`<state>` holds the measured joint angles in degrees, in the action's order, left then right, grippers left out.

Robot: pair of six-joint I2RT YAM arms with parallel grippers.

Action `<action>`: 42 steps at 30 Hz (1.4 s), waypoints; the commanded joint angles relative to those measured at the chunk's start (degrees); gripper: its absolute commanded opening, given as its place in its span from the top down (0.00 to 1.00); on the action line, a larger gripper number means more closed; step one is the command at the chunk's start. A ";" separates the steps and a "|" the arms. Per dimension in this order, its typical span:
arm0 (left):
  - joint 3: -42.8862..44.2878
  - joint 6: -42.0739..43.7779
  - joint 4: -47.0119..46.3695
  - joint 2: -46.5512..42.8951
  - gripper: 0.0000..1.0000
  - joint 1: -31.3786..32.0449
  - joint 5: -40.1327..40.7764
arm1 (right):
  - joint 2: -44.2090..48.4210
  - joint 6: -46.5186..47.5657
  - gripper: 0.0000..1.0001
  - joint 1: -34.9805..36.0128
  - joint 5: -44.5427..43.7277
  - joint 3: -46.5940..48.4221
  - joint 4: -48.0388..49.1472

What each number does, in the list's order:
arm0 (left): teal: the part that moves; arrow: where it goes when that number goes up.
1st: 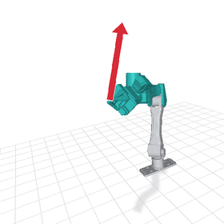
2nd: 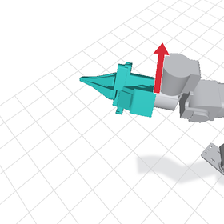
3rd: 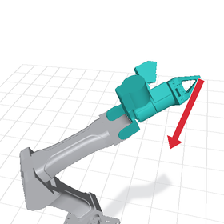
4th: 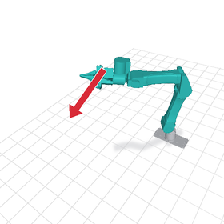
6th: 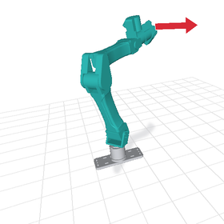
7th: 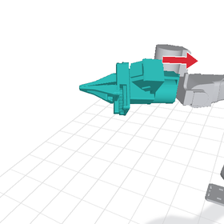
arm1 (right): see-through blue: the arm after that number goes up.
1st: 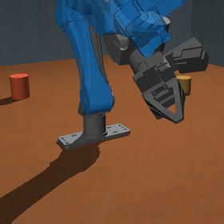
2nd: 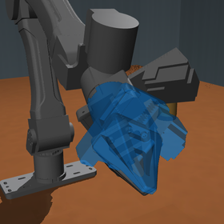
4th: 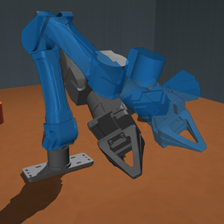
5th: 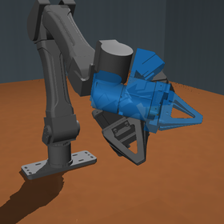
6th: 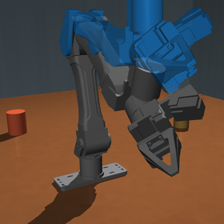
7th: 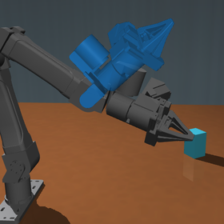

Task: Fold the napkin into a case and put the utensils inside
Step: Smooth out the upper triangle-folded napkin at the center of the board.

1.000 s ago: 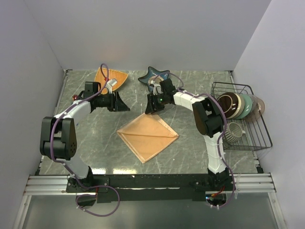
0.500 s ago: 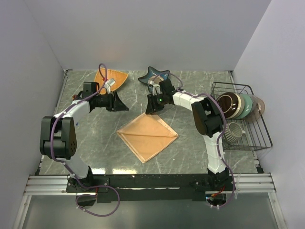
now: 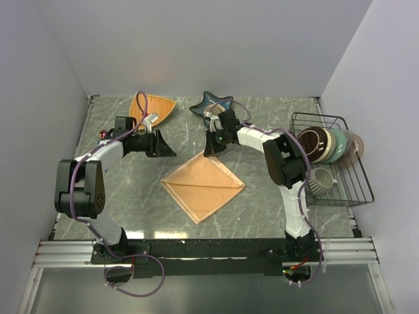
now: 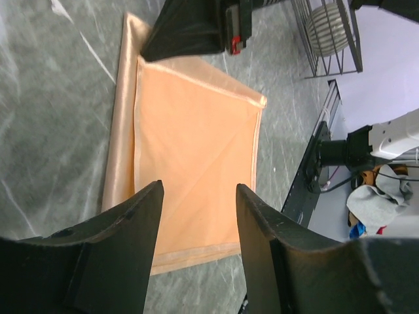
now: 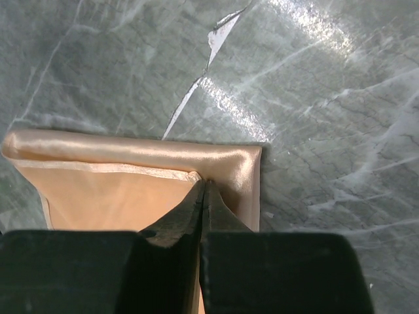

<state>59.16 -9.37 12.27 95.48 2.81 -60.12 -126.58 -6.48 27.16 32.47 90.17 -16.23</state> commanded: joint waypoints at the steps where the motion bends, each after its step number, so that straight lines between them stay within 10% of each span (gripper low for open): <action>1: -1.50 3.21 1.70 -2.40 0.46 -0.26 -2.37 | 4.50 0.77 1.00 0.27 -0.30 -1.84 2.34; 17: -2.38 3.30 1.17 -3.02 0.46 -0.35 -1.76 | 6.18 2.78 1.00 0.53 -1.18 -0.79 1.73; 24: -2.20 2.69 0.30 -3.11 0.46 -0.26 -1.76 | 2.22 5.34 0.66 1.05 -3.20 5.10 -4.25; 42: -1.85 2.25 -0.14 -2.23 0.45 -0.26 -1.67 | -1.74 9.47 0.57 2.90 -4.78 7.83 -8.56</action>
<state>56.55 -7.35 14.02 94.59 2.81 -60.20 -127.33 1.52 29.23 28.71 95.77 -23.66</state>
